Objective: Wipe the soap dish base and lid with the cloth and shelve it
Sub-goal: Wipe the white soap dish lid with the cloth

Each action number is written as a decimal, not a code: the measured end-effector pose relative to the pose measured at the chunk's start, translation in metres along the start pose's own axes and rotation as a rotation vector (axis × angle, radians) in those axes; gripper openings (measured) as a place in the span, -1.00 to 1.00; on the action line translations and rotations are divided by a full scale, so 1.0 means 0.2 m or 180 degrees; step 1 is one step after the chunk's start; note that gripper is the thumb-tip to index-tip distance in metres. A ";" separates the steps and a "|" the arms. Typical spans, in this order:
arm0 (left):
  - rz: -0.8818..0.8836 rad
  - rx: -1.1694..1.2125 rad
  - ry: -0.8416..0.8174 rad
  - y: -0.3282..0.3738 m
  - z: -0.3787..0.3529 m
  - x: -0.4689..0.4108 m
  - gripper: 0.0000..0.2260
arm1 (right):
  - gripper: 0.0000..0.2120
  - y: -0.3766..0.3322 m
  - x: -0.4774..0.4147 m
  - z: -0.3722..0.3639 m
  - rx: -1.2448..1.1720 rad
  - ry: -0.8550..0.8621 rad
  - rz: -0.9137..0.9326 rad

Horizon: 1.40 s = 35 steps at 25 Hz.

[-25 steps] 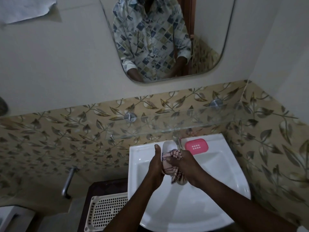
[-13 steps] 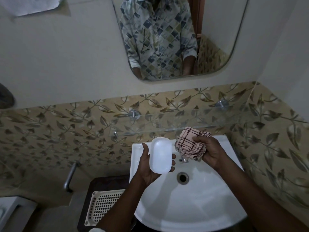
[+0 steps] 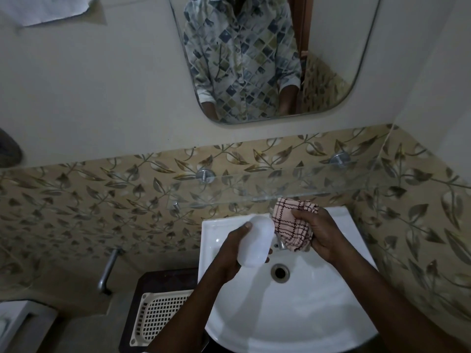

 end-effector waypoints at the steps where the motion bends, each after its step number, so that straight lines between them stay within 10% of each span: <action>1: -0.0224 -0.0712 0.0175 0.02 0.00 0.01 -0.54 | -0.72 -0.01 0.01 -0.02 0.0409 -0.0096 0.0233; 5: -0.1082 -0.2408 0.0959 0.10 -0.05 0.02 -0.77 | -0.56 0.07 0.16 -0.28 0.2781 -0.0903 0.1739; 12: -0.1386 -0.3137 0.2074 0.08 -0.07 0.04 -0.88 | -0.42 0.15 0.23 -0.35 0.3716 -0.0668 0.2914; 16: -0.1794 -0.3569 0.2372 0.12 -0.06 0.08 -0.90 | -0.49 0.13 0.18 -0.33 0.3127 -0.0112 0.2054; 20: -0.1939 -0.3311 0.2327 0.11 -0.03 0.08 -0.91 | -0.55 0.15 0.23 -0.40 0.3508 -0.0454 0.2763; 24: -0.2134 -0.2231 0.2189 0.08 -0.08 0.14 -0.90 | -0.73 0.15 0.12 -0.31 0.2264 0.0239 0.1362; 32: -0.1253 -0.3062 0.1777 0.14 -0.15 0.12 -0.86 | -0.78 0.08 0.27 -0.40 0.3644 0.0125 0.3646; 35: -0.1633 -0.3033 0.1869 0.12 -0.11 0.17 -0.83 | -0.64 0.11 0.22 -0.31 0.3279 0.0093 0.2974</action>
Point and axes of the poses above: each hand's wrist, its own x-axis away from the middle knuckle, its own z-axis out of the back of the hand, y = z × x, the point moved 4 cm from there along -x, towards the middle knuckle, and after that the axes turned 2 degrees about -x, right-handed, at the moved point
